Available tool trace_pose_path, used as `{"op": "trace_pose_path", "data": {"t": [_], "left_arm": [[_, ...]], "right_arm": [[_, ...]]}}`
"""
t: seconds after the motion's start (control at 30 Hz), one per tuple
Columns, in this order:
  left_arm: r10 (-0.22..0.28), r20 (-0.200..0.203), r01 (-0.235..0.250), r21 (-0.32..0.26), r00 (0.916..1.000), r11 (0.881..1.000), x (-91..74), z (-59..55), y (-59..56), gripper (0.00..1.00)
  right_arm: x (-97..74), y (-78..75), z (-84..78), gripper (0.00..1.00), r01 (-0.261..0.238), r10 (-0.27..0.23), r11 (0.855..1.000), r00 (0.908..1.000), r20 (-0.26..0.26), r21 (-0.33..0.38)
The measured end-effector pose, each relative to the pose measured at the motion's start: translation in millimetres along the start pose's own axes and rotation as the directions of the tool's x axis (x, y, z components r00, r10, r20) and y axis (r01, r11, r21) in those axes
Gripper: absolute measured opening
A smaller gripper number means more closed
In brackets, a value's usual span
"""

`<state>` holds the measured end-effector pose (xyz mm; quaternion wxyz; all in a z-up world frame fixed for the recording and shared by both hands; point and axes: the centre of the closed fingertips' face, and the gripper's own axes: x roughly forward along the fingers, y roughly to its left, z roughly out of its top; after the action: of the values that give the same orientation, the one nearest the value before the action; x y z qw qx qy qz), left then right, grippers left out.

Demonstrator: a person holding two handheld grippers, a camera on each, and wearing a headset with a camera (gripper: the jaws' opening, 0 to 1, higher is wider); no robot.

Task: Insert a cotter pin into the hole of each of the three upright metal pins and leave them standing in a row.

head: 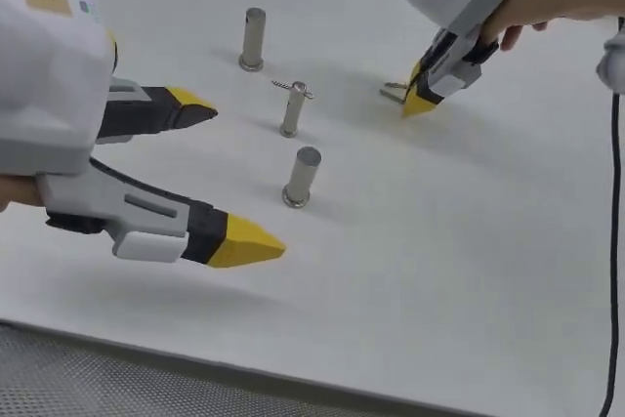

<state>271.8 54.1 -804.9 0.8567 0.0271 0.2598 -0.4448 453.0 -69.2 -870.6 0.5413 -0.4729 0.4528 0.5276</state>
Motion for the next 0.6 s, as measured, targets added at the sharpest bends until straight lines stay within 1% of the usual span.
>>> {"op": "trace_pose_path", "data": {"t": [0.07,0.13,0.23,0.33,0.37,0.4,0.43,0.53,0.57,0.6], "left_arm": [[0.002,-0.002,-0.002,-0.003,1.0,1.0,-0.1,-0.1,0.7,0.88],[0.002,0.001,-0.002,-0.012,1.0,1.0,-1.4,-0.1,4.0,0.87],[0.003,0.002,-0.003,-0.011,1.0,1.0,-3.9,-1.9,11.3,0.87],[0.001,0.0,-0.001,-0.004,1.0,1.0,-5.6,-3.4,15.1,0.86],[0.004,0.001,-0.004,-0.003,1.0,1.0,-5.9,-3.4,16.2,0.85],[0.018,0.001,-0.018,-0.015,0.9998,1.0,-6.1,-3.9,19.6,0.86],[0.023,0.003,-0.023,-0.023,0.9997,0.999,-6.4,-4.2,21.3,0.88],[0.019,0.005,-0.019,-0.024,0.9998,1.0,-6.7,-4.0,20.8,0.87],[0.017,0.005,-0.017,-0.027,0.9998,0.999,-6.9,-4.3,20.6,0.88],[0.014,0.003,-0.014,-0.027,0.9999,1.0,-6.3,-4.3,17.1,0.88]], "right_arm": [[2.3,-0.2,0.5,0.04,-0.001,0.001,1.0,0.9999,-0.016,0.0],[0.1,1.9,-1.5,0.04,0.008,-0.006,0.999,0.9994,-0.035,0.046],[1.7,1.8,0.8,0.04,0.015,-0.014,0.999,0.9988,-0.046,0.038],[0.3,2.8,0.8,0.04,0.019,-0.016,0.999,0.9978,-0.064,0.049],[-0.1,2.6,1.0,0.04,0.02,-0.016,0.998,0.9976,-0.067,0.063],[0.0,3.0,0.9,0.03,0.017,-0.01,0.994,0.9977,-0.067,0.106],[-0.1,2.0,1.2,0.03,0.015,-0.008,0.994,0.9979,-0.065,0.109],[1.3,-3.4,1.6,0.02,0.006,0.0,0.991,0.9991,-0.043,0.134],[0.9,0.1,2.7,0.02,0.005,0.0,0.989,0.9995,-0.033,0.149],[1.0,1.2,3.2,0.02,0.006,-0.001,0.988,0.9996,-0.029,0.154]]}}
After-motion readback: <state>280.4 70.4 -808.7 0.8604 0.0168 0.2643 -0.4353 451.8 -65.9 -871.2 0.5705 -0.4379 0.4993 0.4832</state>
